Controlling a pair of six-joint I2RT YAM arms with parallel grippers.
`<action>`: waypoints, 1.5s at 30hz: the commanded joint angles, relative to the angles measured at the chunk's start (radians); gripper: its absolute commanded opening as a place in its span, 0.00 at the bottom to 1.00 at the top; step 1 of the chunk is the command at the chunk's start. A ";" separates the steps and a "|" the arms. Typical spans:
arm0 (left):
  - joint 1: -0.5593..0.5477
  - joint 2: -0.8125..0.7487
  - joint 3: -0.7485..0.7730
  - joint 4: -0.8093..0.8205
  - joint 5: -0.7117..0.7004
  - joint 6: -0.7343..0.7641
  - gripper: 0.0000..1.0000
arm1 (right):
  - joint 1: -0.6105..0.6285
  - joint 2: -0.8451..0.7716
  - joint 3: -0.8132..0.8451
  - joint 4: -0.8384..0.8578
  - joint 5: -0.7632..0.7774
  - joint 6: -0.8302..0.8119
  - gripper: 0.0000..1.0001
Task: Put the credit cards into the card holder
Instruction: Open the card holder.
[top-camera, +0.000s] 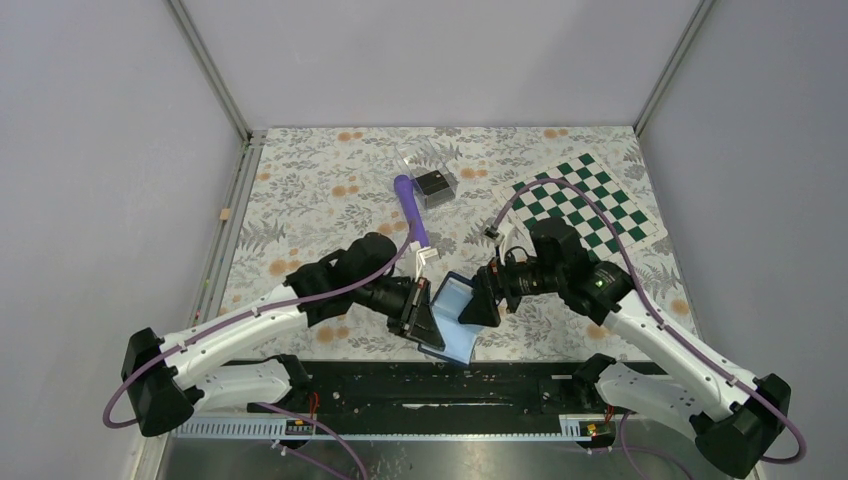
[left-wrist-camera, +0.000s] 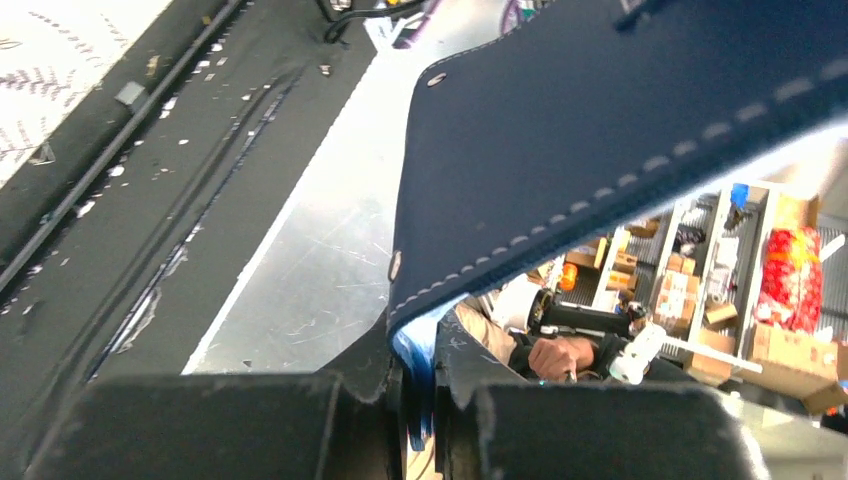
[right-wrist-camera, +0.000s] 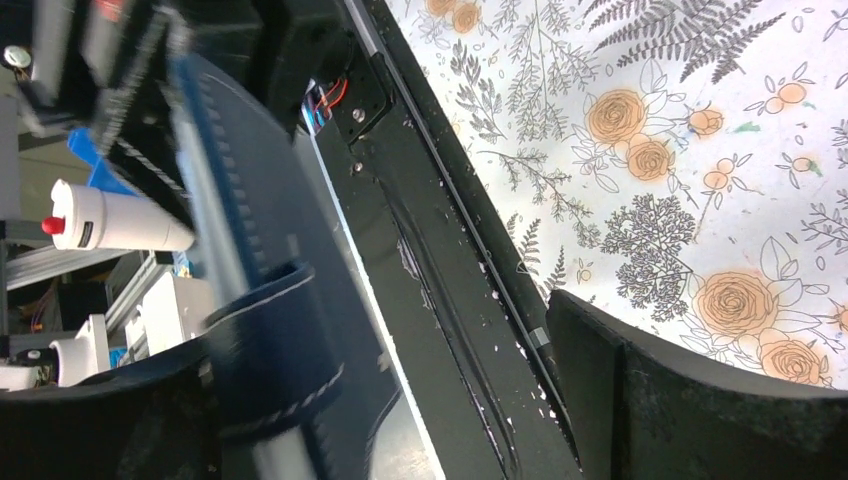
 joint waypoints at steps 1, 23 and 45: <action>-0.014 -0.011 0.082 0.067 0.117 0.014 0.00 | 0.032 0.034 0.004 0.039 0.047 -0.036 0.96; -0.006 -0.033 0.049 -0.292 0.012 0.400 0.01 | -0.005 0.038 -0.084 0.608 -0.521 0.456 0.00; 0.105 -0.196 0.096 -0.205 -0.583 0.302 0.74 | -0.053 0.075 -0.117 0.461 -0.063 0.454 0.00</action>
